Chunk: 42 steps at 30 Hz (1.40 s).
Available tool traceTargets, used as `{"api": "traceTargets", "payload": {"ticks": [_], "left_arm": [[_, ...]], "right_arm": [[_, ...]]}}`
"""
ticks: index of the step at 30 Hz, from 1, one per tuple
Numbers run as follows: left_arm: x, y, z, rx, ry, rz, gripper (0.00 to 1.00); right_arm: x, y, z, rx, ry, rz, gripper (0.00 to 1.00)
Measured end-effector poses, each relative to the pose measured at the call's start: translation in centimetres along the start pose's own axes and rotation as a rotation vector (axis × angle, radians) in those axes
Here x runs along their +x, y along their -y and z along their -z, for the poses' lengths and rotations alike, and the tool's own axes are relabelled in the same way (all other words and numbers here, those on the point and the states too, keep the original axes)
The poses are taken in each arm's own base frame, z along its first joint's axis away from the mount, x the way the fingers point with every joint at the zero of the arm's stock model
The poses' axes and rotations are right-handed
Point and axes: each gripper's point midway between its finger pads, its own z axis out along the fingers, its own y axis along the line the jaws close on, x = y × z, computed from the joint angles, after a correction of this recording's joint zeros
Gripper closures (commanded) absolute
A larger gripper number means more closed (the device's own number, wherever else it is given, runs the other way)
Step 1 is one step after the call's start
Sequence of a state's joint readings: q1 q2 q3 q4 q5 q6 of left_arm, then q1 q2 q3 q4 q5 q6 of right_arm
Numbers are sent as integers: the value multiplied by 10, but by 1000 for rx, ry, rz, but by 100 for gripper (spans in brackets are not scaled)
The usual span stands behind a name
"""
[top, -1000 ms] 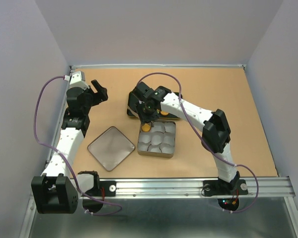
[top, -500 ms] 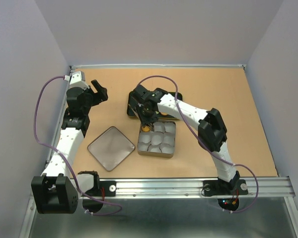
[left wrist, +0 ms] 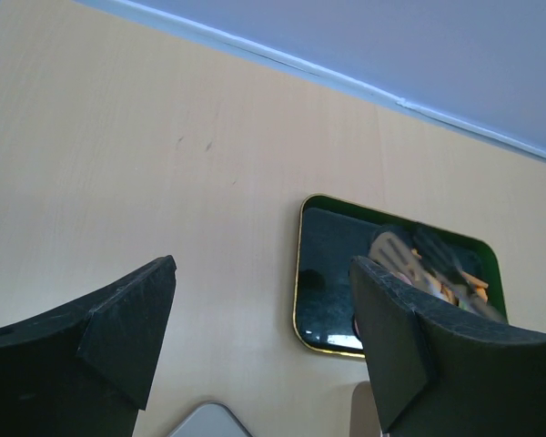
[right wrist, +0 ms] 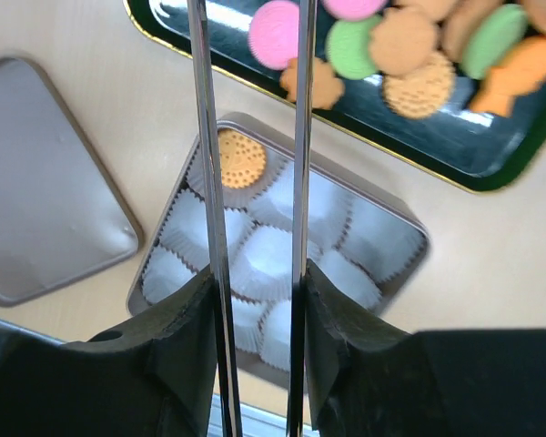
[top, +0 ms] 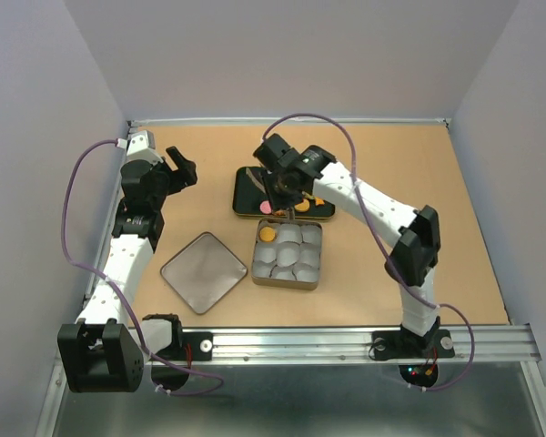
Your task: Pack the cookies
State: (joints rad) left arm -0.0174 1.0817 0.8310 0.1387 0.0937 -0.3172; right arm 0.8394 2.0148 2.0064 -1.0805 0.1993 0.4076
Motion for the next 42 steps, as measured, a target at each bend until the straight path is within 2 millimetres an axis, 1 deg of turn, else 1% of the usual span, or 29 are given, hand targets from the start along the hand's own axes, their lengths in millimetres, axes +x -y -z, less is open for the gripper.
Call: {"api": "traceTargets", "payload": {"ticks": [2,3,4,6,7,9,10,12,13,15,17,20,22,27,32,38,42], "left_arm": [[0,1,0,7,0,3,13],[-1,2,0,12,1,6,12],[-1,3,0,15,2,9,11],[-2,6,0,27,6,18,11],[-3,7,0,33,8,20,10],[-5,10,-1,45,17,24,10],[-6,10,-1,50,23,26,10],[-6,11,0,57,30,27,11],[-4,12,0,62,26,27,11],[-3,13,0,71,21,25,11],[-3,15,1,81,21,23,11],[-4,16,2,87,22,18,12],[-4,16,2,89,22,15,12],[-4,17,2,91,23,14,12],[-4,16,2,91,24,10,13],[-4,16,2,91,24,8,13],[-5,17,3,91,26,7,13]], "right_arm": [[-6,10,27,1,47,-18,62],[-6,14,36,1,60,-24,62],[-6,21,50,5,78,-35,62],[0,31,71,1,97,-47,62],[4,34,78,-2,101,-49,62],[19,41,91,-6,96,-51,62],[30,47,97,-5,82,-51,62],[46,50,103,-17,58,-59,62],[59,52,105,-31,37,-63,62],[76,53,107,-55,10,-69,62],[102,56,108,-84,-36,-82,62],[126,55,109,-118,-86,-101,62],[134,51,110,-144,-107,-111,62],[144,45,109,-191,-132,-127,62],[146,40,104,-220,-137,-131,63],[153,39,96,-219,-156,-135,63],[153,38,92,-222,-151,-135,63]]}}
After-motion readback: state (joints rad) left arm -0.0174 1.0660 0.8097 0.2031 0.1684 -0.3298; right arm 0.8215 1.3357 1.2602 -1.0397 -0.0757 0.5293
